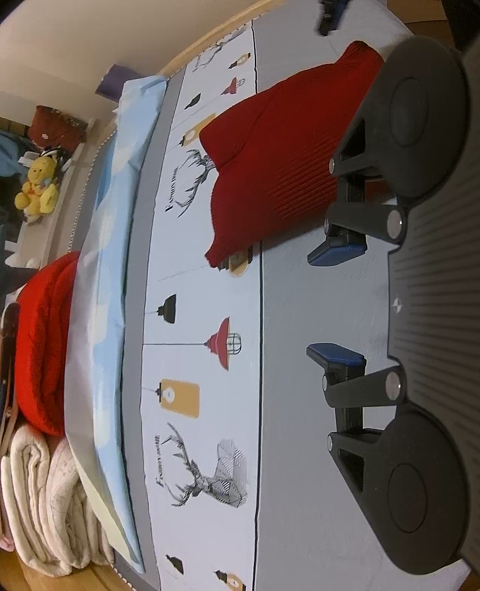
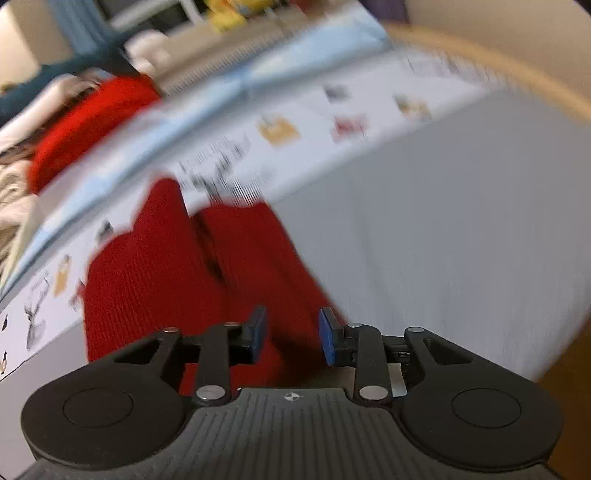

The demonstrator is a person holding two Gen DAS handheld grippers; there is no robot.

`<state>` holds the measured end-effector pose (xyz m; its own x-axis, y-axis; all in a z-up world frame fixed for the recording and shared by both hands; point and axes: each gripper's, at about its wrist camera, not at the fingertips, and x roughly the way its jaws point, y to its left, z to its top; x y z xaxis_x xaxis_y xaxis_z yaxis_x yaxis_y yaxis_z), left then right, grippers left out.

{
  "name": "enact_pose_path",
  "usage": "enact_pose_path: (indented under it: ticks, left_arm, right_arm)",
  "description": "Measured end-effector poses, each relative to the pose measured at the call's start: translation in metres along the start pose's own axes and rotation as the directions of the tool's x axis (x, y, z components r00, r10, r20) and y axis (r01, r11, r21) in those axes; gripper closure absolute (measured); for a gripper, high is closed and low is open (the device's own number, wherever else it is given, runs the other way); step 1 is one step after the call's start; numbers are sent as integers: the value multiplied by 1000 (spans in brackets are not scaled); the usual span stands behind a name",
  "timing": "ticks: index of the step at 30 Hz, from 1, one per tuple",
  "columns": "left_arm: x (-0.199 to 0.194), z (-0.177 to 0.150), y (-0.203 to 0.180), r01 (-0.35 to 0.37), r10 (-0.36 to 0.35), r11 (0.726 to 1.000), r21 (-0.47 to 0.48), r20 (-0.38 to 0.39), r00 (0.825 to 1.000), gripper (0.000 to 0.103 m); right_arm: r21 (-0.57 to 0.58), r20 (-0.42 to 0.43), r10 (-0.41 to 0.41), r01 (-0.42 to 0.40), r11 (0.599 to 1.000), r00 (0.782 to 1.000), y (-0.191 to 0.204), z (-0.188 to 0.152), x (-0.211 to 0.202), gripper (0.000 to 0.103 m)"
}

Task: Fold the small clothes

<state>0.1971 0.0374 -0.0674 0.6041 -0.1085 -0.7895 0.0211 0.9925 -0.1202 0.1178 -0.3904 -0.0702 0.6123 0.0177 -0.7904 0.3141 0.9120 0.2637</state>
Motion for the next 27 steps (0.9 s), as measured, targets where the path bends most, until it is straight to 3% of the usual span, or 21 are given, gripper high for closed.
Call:
enact_pose_path:
  ticks: [2, 6, 10, 14, 16, 20, 22, 23, 25, 26, 27]
  left_arm:
    - [3, -1, -1, 4, -4, 1000, -5, -8, 1000, 52]
    - [4, -3, -1, -4, 4, 1000, 0, -21, 1000, 52]
    - [5, -5, 2, -12, 12, 1000, 8, -32, 999, 52]
    - [7, -4, 6, -22, 23, 1000, 18, -38, 999, 52]
    - [9, -3, 5, -24, 25, 1000, 15, -41, 999, 52]
    - [14, 0, 2, -21, 21, 1000, 4, -46, 999, 52]
    - [17, 0, -3, -16, 17, 1000, 3, -51, 999, 52]
    - [18, 0, -5, -13, 13, 1000, 5, -52, 999, 52]
    - [21, -2, -12, -7, 7, 1000, 14, -56, 998, 52]
    - [23, -3, -16, -4, 6, 1000, 20, -58, 998, 52]
    - [24, -3, -19, -2, 4, 1000, 24, -60, 998, 52]
  right_arm:
    - [-50, 27, 55, -54, 997, 998, 7, 13, 4, 55]
    - [-141, -23, 178, -180, 974, 984, 31, 32, 40, 38]
    - [-133, -75, 128, -138, 982, 989, 45, 37, 86, 36]
    - [-106, -60, 143, -149, 983, 988, 49, 48, 116, 23]
    - [-92, -78, 149, -156, 983, 986, 47, 49, 129, 23]
    - [-37, -111, 227, -233, 972, 967, 45, 49, 138, 35]
    - [6, -119, 270, -271, 963, 956, 40, 49, 135, 53]
    - [47, -127, 323, -320, 946, 938, 35, 49, 135, 63]
    - [52, -122, 349, -345, 937, 929, 34, 50, 131, 71]
    - [26, -113, 351, -351, 936, 929, 36, 50, 128, 78]
    - [12, -95, 358, -358, 934, 929, 35, 51, 124, 103]
